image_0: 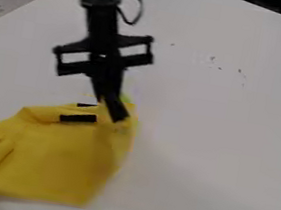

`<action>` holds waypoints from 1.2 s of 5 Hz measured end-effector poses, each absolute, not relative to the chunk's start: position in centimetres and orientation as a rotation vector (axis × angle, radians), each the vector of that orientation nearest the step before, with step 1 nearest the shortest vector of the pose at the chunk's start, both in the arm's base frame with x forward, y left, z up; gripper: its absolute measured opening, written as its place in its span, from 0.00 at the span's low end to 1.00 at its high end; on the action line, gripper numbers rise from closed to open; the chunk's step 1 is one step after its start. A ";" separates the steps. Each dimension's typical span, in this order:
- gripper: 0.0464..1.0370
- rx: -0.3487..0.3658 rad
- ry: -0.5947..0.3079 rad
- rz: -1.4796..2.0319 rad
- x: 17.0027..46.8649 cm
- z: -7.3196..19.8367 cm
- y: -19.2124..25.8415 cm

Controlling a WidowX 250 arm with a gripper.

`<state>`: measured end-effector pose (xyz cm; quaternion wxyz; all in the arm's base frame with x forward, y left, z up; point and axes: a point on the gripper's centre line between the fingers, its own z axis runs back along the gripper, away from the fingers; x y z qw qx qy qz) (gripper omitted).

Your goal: Fold the yellow clothe from the right to the left side

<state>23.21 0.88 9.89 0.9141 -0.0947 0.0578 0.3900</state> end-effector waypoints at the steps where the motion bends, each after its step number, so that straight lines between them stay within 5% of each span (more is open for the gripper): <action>1: 0.02 -0.234 0.114 0.839 21.4 9.5 4.1; 4: 0.02 -0.139 0.245 0.741 18.4 7.7 13.0; 5: 0.05 -0.179 0.283 0.670 18.6 5.0 14.4; 6: 0.23 -0.215 0.282 0.632 18.9 3.5 14.8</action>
